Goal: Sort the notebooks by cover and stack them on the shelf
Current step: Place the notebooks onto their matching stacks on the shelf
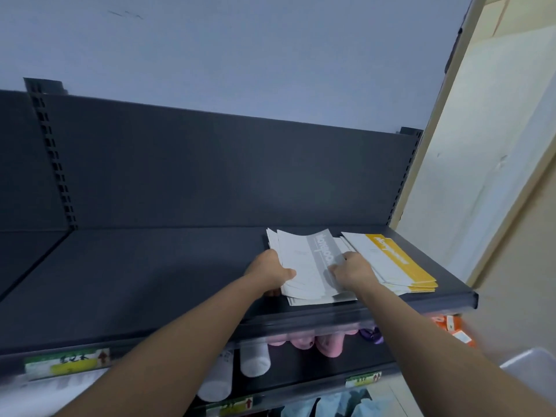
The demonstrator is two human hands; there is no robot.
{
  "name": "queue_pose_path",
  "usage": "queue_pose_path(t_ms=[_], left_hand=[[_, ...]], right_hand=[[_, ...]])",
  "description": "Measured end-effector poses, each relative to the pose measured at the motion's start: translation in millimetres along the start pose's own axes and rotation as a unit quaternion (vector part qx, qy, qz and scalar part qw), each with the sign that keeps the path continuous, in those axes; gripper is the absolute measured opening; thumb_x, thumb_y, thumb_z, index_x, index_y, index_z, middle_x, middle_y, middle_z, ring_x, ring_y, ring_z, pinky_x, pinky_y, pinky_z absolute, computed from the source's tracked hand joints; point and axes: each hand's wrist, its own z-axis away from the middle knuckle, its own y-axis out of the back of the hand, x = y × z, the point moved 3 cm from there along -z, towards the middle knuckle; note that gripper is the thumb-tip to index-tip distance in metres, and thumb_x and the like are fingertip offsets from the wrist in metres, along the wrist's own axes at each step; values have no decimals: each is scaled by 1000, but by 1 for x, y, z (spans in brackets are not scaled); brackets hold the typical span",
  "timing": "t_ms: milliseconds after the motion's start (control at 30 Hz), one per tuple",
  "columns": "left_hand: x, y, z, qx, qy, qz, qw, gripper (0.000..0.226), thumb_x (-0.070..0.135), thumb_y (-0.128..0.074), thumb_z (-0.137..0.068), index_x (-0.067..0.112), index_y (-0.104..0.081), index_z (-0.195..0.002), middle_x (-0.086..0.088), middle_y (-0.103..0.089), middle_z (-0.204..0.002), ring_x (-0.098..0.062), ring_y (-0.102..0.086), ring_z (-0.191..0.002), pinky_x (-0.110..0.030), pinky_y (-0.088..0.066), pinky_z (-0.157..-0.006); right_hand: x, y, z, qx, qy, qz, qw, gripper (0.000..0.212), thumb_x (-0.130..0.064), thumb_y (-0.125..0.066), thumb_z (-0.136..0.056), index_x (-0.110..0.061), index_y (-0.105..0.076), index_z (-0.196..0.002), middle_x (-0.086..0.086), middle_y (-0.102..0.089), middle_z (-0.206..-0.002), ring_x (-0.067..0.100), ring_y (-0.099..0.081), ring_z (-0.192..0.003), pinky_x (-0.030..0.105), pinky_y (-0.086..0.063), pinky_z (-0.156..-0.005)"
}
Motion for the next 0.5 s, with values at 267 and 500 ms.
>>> queue_pose_path(t_ms=[267, 500], left_hand=[[-6, -19, -4, -38, 38, -159, 986, 33, 41, -59, -90, 9, -59, -98, -1, -61, -81, -16, -56, -68, -27, -45, -60], [-7, -12, -5, -5, 22, -224, 974, 46, 52, -55, -89, 12, -62, -110, -2, -63, -112, -21, -60, -100, -33, -51, -84]], right_hand=[[13, -4, -5, -7, 36, 149, 988, 38, -29, -49, -92, -8, -52, -124, 11, -50, -129, 28, -50, -119, 32, -44, -89], [-1, -5, -7, 12, 88, 204, 975, 37, -23, -42, -93, -12, -57, -125, 12, -47, -132, 31, -41, -124, 36, -41, -96]])
